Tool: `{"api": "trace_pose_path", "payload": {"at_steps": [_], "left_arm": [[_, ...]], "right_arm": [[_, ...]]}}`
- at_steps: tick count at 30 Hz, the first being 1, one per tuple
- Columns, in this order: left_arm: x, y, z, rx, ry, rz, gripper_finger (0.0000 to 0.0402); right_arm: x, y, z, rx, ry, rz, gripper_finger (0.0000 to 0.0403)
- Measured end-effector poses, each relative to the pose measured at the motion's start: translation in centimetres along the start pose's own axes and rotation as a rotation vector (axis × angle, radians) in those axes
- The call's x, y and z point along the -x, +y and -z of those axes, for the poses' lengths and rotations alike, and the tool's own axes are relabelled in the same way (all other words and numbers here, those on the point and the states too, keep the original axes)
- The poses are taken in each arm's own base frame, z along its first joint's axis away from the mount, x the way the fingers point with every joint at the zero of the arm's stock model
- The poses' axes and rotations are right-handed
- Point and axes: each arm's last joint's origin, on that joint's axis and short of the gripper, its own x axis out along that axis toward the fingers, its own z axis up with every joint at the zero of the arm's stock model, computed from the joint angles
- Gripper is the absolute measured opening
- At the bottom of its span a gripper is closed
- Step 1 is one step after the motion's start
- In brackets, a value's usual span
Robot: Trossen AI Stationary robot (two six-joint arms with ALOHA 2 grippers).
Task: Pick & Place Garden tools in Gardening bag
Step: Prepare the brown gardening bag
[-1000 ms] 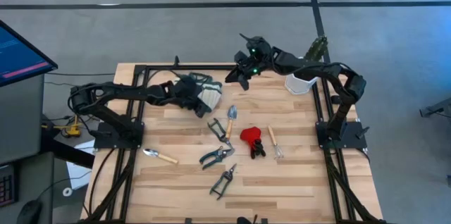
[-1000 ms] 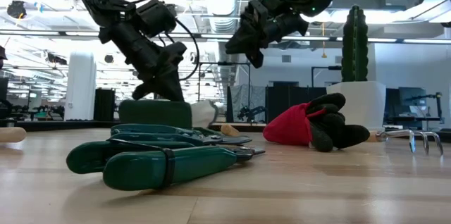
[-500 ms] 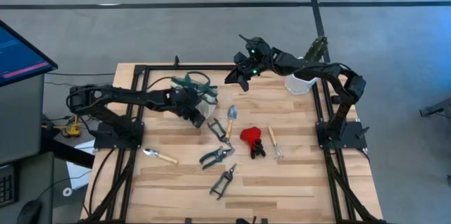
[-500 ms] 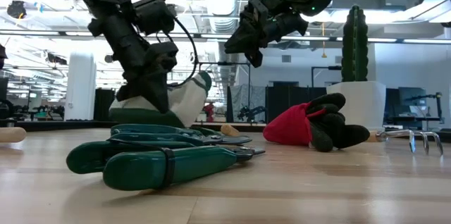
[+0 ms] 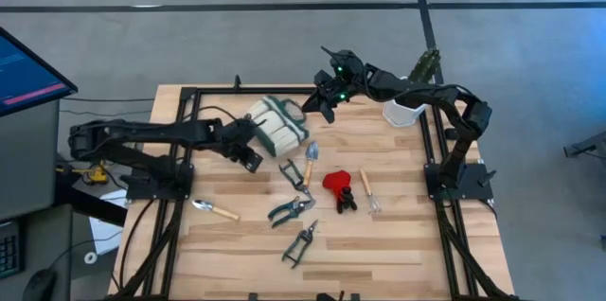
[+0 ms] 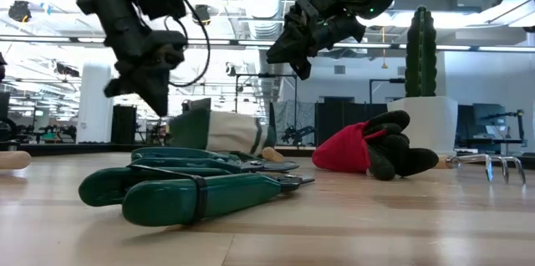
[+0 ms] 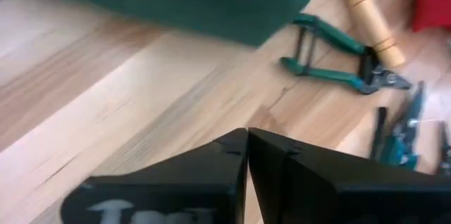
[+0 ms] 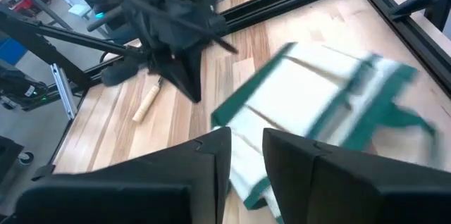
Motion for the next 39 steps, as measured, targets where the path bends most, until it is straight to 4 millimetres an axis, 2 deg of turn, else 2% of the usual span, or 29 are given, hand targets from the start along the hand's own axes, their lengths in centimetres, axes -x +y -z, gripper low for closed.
{"api": "trace_pose_path", "payload": {"at_steps": [6,11,18,25,32,36,39], "left_arm": [[2.3,0.5,0.2,0.009,-0.095,-0.032,0.0002],[3.4,0.7,0.1,0.038,-0.188,-0.045,0.0002],[3.5,0.8,-0.2,0.043,-0.243,-0.089,0.0002],[3.8,0.0,-1.3,-0.021,-0.370,-0.027,0.0002],[4.6,-0.8,-2.0,-0.116,-0.476,0.035,0.0002],[5.7,-1.3,-1.4,-0.209,-0.490,0.104,0.0002],[6.8,-1.3,-0.5,-0.265,-0.508,0.169,0.0002]], "right_arm": [[0.0,0.0,0.0,-0.003,0.004,0.002,0.0076],[-0.3,-0.2,0.8,-0.045,0.052,-0.006,0.0076],[0.0,-0.1,1.7,-0.125,0.132,-0.106,0.0066],[-0.1,0.3,1.8,-0.153,0.142,-0.152,0.0046],[-2.0,1.6,3.5,-0.200,0.162,-0.152,0.0022],[-3.2,2.1,4.8,-0.283,0.144,-0.053,0.0004],[-4.0,2.8,4.9,-0.323,0.078,-0.043,0.0004]]}}
